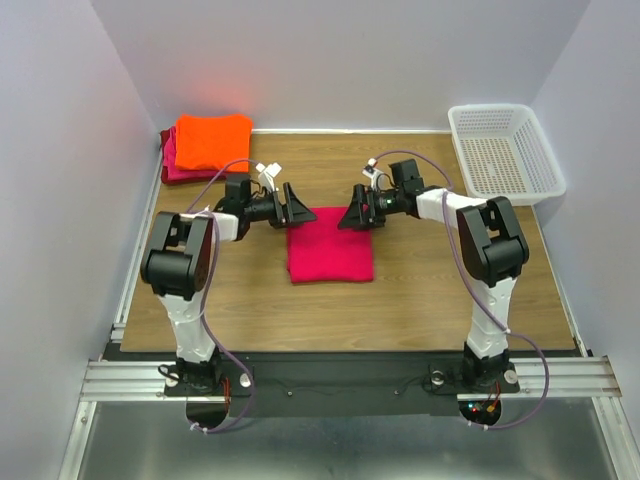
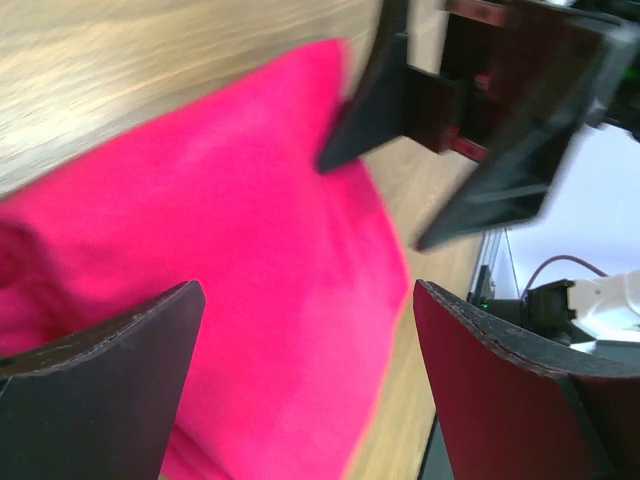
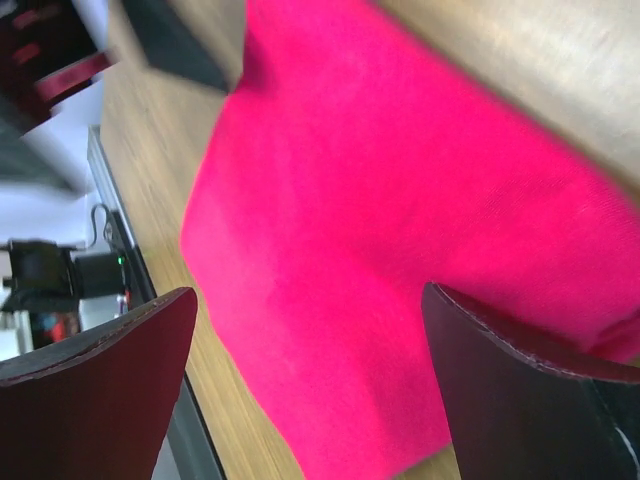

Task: Fold and stack the t-shirts
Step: Fold the tshirt

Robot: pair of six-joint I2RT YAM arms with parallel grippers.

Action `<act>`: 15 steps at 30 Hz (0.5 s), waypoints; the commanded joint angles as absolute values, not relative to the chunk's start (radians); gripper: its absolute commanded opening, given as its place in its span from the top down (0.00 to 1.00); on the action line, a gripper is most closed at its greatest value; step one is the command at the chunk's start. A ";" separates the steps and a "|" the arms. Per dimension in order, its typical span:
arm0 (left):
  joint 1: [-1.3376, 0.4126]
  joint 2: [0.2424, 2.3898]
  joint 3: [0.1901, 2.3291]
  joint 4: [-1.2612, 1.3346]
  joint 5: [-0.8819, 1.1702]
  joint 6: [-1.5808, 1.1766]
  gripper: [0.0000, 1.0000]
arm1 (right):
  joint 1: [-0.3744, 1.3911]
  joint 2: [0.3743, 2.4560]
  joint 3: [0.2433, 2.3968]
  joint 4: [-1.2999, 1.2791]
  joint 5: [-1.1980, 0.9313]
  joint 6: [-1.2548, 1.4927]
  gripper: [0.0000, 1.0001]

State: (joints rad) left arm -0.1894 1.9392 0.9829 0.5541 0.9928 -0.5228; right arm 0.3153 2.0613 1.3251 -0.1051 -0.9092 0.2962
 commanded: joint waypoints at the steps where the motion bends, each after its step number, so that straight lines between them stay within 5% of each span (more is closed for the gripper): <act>1: -0.209 1.752 0.969 0.606 0.988 -0.520 0.02 | 0.302 1.979 1.422 -0.091 -0.877 0.321 0.00; 15: -0.196 2.097 1.112 0.799 0.970 -0.689 0.07 | 0.272 2.253 1.555 -0.060 -0.844 0.308 0.03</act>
